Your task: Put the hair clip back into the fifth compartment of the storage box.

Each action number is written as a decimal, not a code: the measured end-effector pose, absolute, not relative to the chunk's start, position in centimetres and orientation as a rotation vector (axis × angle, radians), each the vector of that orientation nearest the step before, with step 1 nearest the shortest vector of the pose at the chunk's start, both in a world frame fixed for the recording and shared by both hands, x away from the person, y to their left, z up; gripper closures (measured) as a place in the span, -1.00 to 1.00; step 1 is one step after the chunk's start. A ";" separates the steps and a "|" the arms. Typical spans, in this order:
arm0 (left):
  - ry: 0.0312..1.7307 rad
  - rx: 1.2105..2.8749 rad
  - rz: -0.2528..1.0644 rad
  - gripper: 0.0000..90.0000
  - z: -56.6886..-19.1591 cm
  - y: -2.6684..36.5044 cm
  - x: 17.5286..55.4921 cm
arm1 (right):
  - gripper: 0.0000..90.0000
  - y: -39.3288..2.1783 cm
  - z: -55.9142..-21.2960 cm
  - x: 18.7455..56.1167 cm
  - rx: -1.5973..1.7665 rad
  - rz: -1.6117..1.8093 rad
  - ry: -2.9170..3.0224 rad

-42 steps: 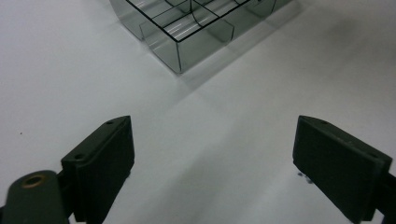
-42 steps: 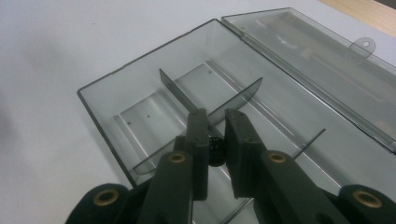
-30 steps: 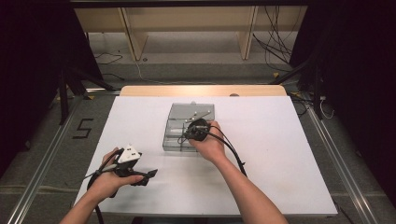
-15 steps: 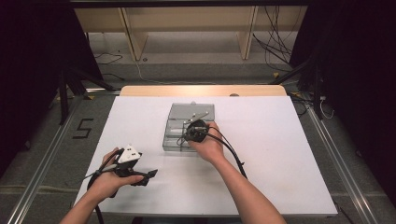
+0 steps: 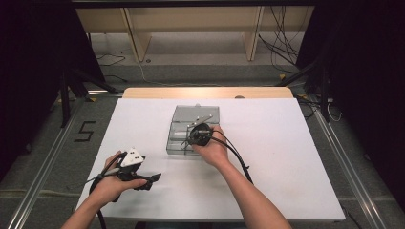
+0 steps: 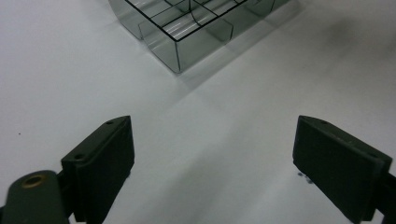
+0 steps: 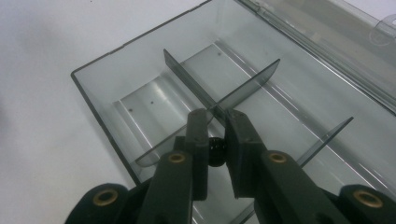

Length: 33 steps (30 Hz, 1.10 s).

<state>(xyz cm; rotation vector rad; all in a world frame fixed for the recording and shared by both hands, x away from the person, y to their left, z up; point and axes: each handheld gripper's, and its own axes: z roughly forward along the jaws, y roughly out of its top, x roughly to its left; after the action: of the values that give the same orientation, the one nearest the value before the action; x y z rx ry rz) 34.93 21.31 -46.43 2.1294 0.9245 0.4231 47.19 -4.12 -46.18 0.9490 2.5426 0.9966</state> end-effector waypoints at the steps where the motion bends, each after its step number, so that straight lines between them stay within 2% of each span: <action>1: 0.924 2.129 0.423 -0.73 -46.4 21.3 34.9 | 0.79 -4.1 -46.2 47.2 0.946 0.997 2.543; 33: 0.920 2.134 0.422 -0.73 -46.4 21.3 34.9 | 0.78 -3.9 -46.9 47.2 0.965 0.939 2.586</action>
<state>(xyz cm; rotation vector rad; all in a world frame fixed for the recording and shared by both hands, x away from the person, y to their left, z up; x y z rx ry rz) 34.92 21.29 -46.44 2.1342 0.9199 0.4217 47.24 -3.94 -46.95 0.9651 2.5860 0.9385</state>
